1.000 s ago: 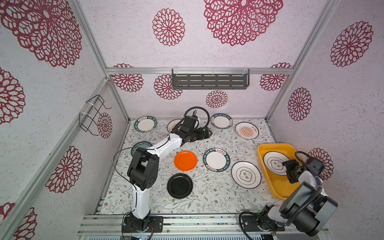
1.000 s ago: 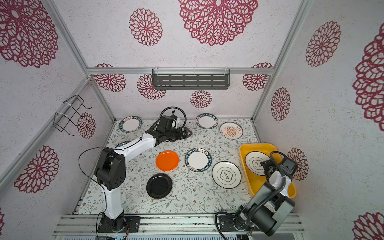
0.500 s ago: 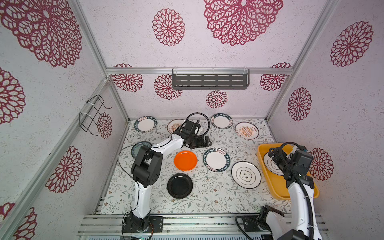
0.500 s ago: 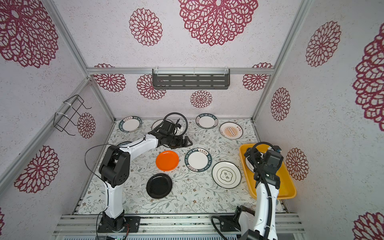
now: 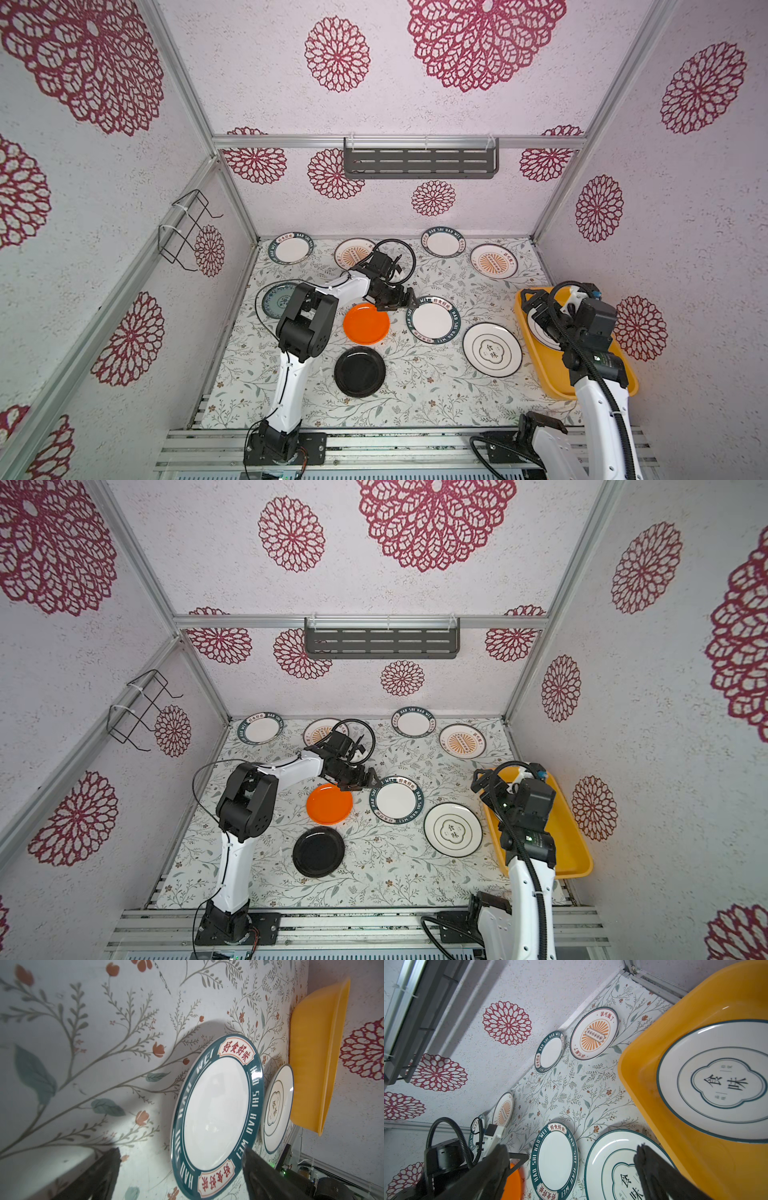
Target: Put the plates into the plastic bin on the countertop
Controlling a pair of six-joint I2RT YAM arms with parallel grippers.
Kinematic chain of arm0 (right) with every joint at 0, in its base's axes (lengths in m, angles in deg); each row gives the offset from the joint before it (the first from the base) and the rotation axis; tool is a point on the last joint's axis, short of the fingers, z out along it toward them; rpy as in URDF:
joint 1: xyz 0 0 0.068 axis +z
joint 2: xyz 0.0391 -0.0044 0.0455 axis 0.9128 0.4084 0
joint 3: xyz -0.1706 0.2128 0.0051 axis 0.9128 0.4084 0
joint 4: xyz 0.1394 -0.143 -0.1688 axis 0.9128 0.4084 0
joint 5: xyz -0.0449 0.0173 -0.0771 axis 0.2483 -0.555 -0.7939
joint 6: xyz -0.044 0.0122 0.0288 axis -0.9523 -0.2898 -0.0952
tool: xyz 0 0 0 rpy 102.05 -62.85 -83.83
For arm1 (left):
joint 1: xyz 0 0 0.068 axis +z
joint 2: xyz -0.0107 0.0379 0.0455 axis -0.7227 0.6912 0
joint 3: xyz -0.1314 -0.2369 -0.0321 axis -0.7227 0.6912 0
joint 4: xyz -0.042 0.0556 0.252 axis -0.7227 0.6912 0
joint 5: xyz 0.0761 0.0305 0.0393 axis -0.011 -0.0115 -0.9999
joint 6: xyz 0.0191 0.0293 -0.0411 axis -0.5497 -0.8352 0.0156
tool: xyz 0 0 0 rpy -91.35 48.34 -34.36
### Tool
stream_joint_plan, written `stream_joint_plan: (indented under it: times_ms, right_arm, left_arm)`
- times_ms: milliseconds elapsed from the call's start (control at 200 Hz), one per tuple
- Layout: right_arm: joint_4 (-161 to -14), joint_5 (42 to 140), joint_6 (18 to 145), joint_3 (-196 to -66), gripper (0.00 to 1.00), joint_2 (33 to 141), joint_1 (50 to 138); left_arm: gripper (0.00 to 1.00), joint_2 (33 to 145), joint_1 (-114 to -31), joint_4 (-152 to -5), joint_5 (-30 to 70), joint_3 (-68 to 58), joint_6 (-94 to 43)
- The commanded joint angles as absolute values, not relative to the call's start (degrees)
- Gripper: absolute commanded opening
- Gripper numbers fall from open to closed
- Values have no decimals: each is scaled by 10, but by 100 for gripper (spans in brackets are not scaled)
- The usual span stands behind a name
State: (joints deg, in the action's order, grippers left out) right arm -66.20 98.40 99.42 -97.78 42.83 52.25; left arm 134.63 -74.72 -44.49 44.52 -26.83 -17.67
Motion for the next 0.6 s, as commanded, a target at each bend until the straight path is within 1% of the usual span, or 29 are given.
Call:
stream_joint_plan:
  times_ms: [0,370,435,480,595]
  right_arm:
    - [-692,986,1022,-997,99,435,538]
    - [-719,938,1052,-996,99,462,582]
    - [-724,939,1056,-995,98,465,588]
    - [-726,938,1058,-996,97,466,592]
    - [-720,934,1059,-1000,97,467,599]
  left_arm:
    - [88,1377,-748,-420,476,-296,-203]
    - [74,1411,-756,-404,481,-325,-206]
    - [68,1418,-760,-403,479,-332,-204]
    - [66,1423,-762,-403,477,-338,-202]
    - [50,1432,-764,-409,477,-346,-191]
